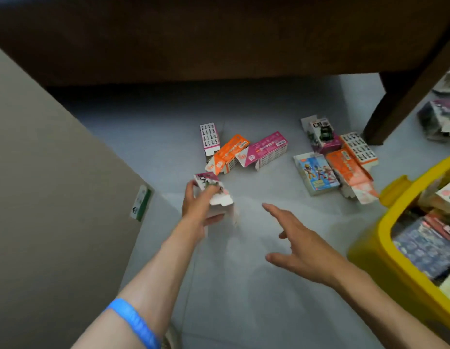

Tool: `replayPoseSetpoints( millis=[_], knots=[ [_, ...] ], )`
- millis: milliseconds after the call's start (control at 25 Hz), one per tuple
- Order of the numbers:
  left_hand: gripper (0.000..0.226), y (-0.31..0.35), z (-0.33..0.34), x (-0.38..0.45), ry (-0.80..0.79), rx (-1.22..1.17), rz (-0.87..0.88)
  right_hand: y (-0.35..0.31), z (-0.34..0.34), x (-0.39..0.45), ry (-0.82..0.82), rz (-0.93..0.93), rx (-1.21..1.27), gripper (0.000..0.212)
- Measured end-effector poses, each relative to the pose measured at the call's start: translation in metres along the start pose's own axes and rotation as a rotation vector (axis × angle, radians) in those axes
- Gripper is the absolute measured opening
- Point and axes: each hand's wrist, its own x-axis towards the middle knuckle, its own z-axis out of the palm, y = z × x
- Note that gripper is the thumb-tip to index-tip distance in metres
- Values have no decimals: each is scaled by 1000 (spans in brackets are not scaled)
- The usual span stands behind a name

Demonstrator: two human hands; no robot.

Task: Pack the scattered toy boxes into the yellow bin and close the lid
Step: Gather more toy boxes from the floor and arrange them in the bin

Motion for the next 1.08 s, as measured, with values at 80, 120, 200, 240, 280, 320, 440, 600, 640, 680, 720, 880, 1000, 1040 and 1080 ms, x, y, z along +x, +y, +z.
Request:
replayPoseSetpoints(
  millis=[80,120,200,240,280,320,440,600,640,680,720,880,1000,1040,1080],
  knots=[
    [13,51,56,-28,-190,-89,-44,-14,-28,-7,120,-29,156,108],
    [16,71,82,-45,-270,-52,-23,-20,-46,-12,271,-70,190,107],
    [21,90,133,-86,-459,69,46,-24,-90,-28,602,-159,178,85],
    [25,93,154,-105,-557,121,47,-24,-109,-36,708,-192,165,65],
    [32,92,175,-123,-664,170,31,-18,-126,-49,788,-194,186,46],
    [41,88,196,-143,-752,225,20,-4,-142,-67,861,-163,258,30],
    [62,75,238,-177,-706,639,413,44,-186,-137,1086,7,685,18],
    [82,51,265,-203,-885,895,1079,101,-219,-228,877,270,1000,15],
    [92,41,269,-211,-1056,878,1123,108,-217,-236,761,324,975,14],
    [96,30,272,-219,-1173,881,1144,113,-212,-237,688,352,933,12],
    [95,18,274,-224,-1217,912,1162,115,-204,-233,686,380,883,11],
    [62,-22,278,-235,-904,886,1264,116,-169,-214,1158,465,778,15],
    [44,-41,283,-247,-808,808,1337,126,-151,-225,1246,409,673,22],
    [44,-47,286,-252,-810,824,1342,130,-148,-231,1218,447,503,26],
    [46,-53,287,-257,-828,848,1332,133,-146,-236,1172,477,332,30]
  ],
)
